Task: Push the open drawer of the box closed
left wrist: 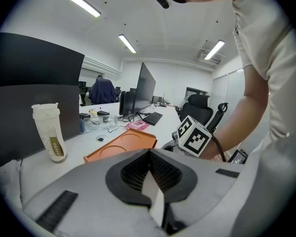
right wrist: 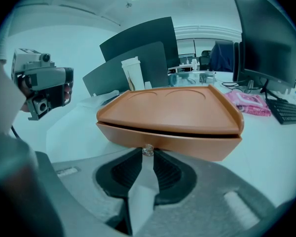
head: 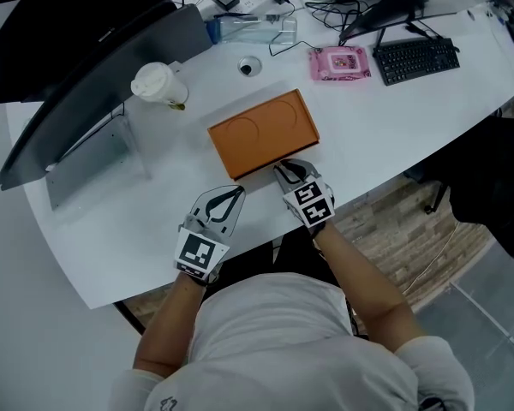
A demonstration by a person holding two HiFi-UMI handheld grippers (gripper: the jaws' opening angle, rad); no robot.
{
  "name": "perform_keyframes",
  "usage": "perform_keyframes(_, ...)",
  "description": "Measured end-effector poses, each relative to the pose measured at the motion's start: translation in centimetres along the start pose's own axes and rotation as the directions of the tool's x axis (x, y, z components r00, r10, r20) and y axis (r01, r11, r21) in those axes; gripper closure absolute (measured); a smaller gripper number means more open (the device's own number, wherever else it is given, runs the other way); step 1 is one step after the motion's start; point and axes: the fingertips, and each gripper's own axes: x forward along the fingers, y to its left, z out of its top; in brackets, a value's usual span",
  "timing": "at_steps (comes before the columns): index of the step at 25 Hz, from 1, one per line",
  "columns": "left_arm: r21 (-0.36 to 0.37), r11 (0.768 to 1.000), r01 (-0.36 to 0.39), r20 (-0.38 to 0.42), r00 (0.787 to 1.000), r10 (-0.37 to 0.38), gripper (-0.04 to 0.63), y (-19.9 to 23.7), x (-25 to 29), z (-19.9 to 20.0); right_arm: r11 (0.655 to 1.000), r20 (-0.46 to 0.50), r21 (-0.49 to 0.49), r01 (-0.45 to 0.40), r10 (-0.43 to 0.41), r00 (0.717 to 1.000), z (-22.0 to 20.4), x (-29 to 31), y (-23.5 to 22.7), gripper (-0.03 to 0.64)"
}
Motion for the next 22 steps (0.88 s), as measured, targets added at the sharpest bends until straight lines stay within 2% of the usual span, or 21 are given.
perform_keyframes(12, 0.003, 1.000, 0.000, -0.003, 1.000, 0.000, 0.595, -0.2, -0.6, -0.3, 1.000, 0.017, 0.008, 0.006, -0.006, 1.000, 0.7, 0.3, 0.0, 0.538)
perform_keyframes(15, 0.007, 1.000, 0.003, 0.002, 1.000, -0.003, 0.595, -0.6, -0.9, -0.3, 1.000, 0.029, -0.003, 0.021, -0.020, 0.999, 0.6, -0.2, 0.0, 0.506)
perform_keyframes(22, 0.032, 0.999, 0.014, 0.043, 0.999, -0.015, 0.595, -1.8, -2.1, 2.4, 0.998, 0.085, -0.039, 0.049, -0.045, 0.995, 2.3, -4.1, 1.1, 0.505)
